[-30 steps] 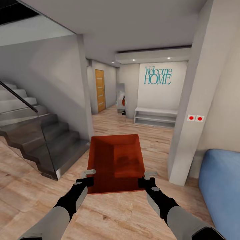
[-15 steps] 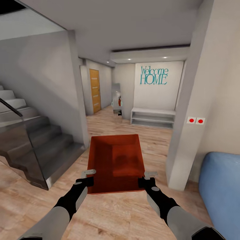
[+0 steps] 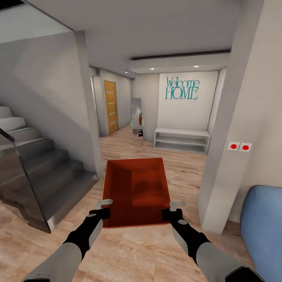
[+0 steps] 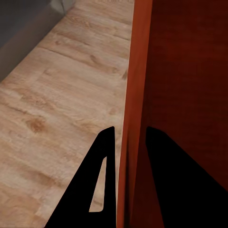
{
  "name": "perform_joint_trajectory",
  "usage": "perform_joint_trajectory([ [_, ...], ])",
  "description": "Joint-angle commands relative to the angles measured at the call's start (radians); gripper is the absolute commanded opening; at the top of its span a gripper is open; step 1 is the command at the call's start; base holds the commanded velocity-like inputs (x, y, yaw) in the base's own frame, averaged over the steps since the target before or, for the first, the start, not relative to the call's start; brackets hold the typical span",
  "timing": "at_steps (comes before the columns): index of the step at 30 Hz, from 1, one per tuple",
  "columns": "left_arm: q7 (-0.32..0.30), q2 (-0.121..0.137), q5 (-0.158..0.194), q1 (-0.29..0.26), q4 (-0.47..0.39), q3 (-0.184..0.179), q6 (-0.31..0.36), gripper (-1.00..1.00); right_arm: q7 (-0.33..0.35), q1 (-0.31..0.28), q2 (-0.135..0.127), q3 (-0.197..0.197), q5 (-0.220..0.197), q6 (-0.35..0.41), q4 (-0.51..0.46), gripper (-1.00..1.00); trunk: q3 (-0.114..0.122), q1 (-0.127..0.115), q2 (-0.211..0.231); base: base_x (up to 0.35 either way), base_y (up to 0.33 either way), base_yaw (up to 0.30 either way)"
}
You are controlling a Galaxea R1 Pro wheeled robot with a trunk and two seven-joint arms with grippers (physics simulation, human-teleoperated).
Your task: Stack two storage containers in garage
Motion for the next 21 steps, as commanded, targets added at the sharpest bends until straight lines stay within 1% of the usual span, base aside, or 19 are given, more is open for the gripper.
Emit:
perform_joint_trajectory([
  [1, 0.010, 0.001, -0.015, -0.001, -0.005, 0.017, 0.007, -1.00, -0.007, 0.000, -0.005, 0.004, -0.013, -0.005, 0.028, -1.00, 0.000, 0.001, -0.001, 0.322, 0.000, 0.000],
  [21, 0.010, 0.001, -0.015, -0.001, -0.005, 0.017, 0.007, -1.00, -0.007, 0.000, -0.005, 0.004, -0.013, -0.006, 0.028, -1.00, 0.000, 0.001, -0.001, 0.322, 0.000, 0.000],
])
